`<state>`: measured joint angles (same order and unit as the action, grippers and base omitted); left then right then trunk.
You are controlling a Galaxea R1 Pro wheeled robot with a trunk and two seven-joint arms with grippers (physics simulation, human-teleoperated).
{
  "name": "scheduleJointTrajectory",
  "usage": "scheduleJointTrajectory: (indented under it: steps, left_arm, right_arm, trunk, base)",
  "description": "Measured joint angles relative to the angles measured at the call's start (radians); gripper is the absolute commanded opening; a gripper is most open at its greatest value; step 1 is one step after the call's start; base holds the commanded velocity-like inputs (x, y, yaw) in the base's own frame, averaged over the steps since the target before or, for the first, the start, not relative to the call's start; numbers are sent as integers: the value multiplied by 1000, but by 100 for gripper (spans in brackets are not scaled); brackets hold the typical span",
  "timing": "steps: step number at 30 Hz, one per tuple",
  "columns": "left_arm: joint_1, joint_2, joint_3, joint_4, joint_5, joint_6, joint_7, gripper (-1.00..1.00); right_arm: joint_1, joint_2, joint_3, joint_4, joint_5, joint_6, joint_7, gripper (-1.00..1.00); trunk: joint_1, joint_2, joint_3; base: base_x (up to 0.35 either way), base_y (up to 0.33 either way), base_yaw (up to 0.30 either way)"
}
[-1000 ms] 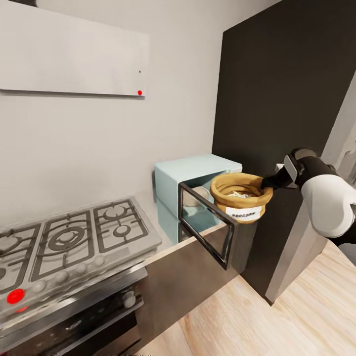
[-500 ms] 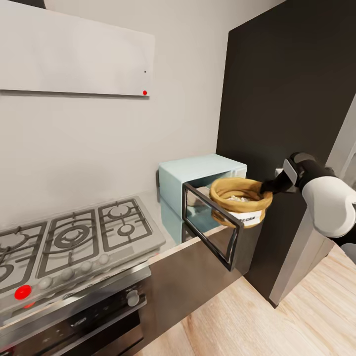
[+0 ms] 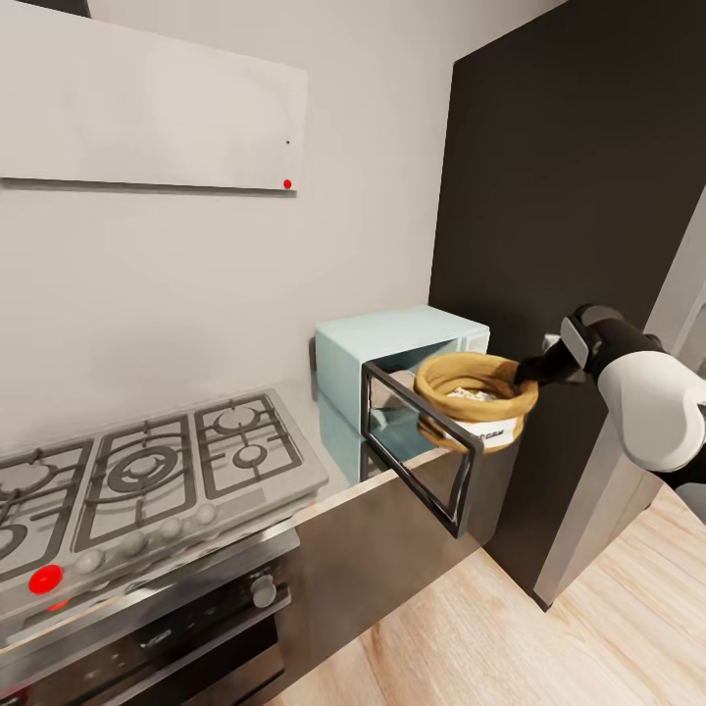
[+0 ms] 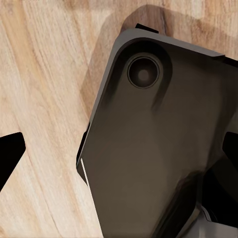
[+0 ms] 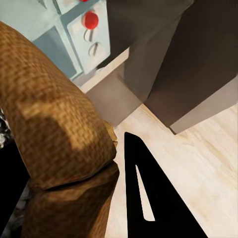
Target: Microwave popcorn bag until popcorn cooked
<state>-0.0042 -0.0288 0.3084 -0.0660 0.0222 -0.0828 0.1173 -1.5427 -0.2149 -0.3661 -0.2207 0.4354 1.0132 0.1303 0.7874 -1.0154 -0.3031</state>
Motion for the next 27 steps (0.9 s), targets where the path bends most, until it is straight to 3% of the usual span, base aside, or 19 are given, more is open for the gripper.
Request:
scheduleJointTrajectory:
  steps: [27]
  left_arm:
    - [0, 1, -1, 1, 0, 0, 0, 100]
  right_arm:
    - [19, 0, 0, 0, 1, -25, -4, -100]
  trunk:
    - [0, 0, 0]
  base:
    - [24, 0, 0]
